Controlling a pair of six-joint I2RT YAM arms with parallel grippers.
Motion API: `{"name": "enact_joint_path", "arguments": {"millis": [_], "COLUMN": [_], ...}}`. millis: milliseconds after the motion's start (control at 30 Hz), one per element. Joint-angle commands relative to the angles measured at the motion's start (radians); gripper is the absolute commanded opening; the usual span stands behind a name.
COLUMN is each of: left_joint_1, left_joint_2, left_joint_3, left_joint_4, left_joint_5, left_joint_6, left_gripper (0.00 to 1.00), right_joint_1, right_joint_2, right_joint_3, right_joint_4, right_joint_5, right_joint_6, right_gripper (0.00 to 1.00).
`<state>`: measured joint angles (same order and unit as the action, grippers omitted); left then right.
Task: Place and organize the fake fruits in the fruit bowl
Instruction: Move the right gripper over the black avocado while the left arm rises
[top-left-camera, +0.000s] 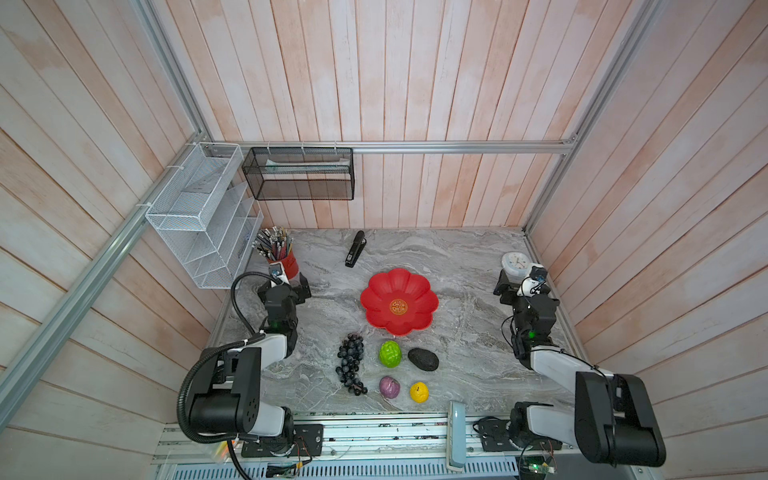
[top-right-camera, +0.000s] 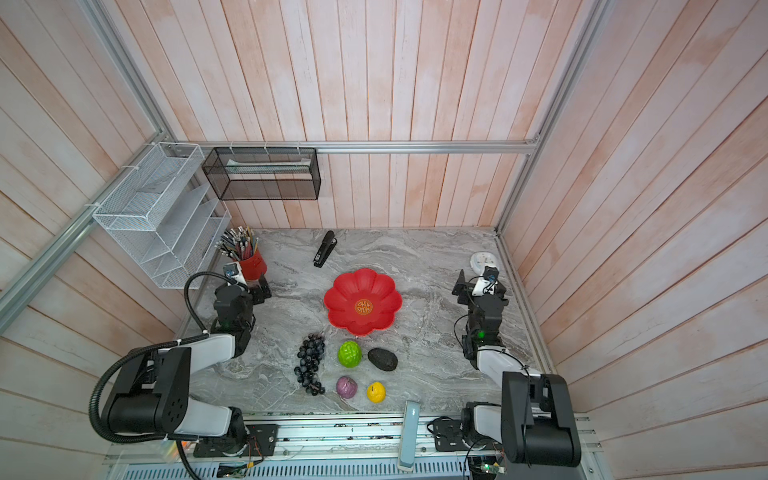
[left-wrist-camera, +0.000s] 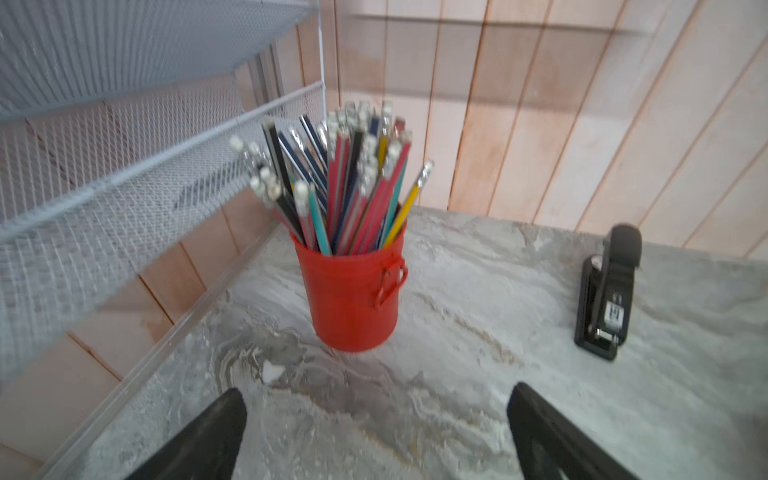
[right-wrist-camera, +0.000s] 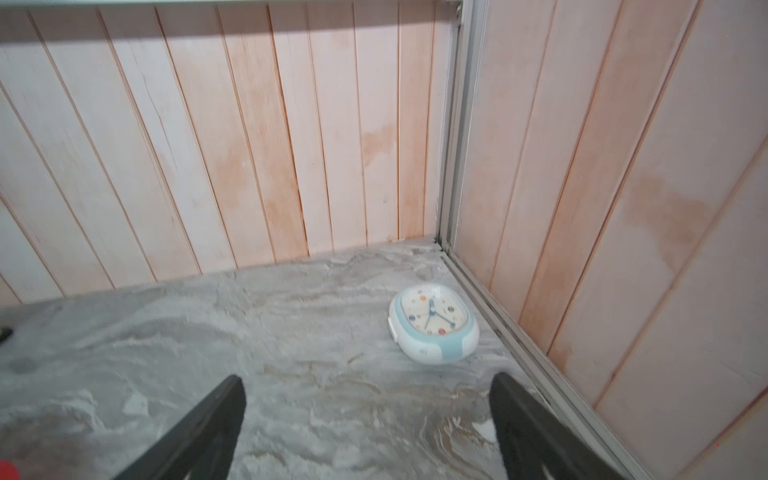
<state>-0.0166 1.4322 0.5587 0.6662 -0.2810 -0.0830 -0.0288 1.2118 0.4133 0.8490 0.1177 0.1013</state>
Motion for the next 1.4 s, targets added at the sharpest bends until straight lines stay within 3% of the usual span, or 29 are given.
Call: {"name": "enact_joint_path", "arguments": {"millis": [0,133,333,600,800,933,1133,1367], "left_joint_1": [-0.045,-0.150,-0.222,-0.336,-0.367,-0.367,-0.367,-0.365], "left_joint_2": [-0.054,-0.169,-0.311,-0.332,-0.389,-0.403,-0.394,-0.385], "left_joint_3": [0.101,0.166,0.192,0.181,0.118,0.110,0.107,0.100], "left_joint_4": [-0.340,-0.567,-0.808,-0.919,-0.875,-0.865,-0.850,-0.840], "left_joint_5": [-0.169,-0.263,-0.108,0.019,0.025,0.025,0.040,0.031], "left_joint_6": [-0.080,-0.206,-0.396,-0.455,-0.515,-0.528,-0.526,-0.520], "left_gripper": [1.00,1.00,1.00,1.00,1.00,1.00,1.00,1.00], "right_joint_1": [-0.002,0.013,0.181,0.626,0.828,0.897,0.906,0.907], "right_joint_2": [-0.059,-0.117,-0.153,-0.143,-0.043,0.036,0.125,0.221], "right_joint_3": [0.119,0.224,0.373,0.328,0.322,0.344,0.318,0.333], "right_joint_4": [-0.324,-0.555,-0.950,-1.235,-1.290,-1.355,-1.314,-1.269], "right_joint_5": [-0.033,-0.204,-0.358,-0.258,-0.232,-0.188,-0.190,-0.179], "right_joint_6": [0.087,0.164,0.141,0.194,0.248,0.245,0.229,0.215], "right_gripper": [0.88,0.87,0.85,0.83,0.83,0.86,0.87,0.80]}}
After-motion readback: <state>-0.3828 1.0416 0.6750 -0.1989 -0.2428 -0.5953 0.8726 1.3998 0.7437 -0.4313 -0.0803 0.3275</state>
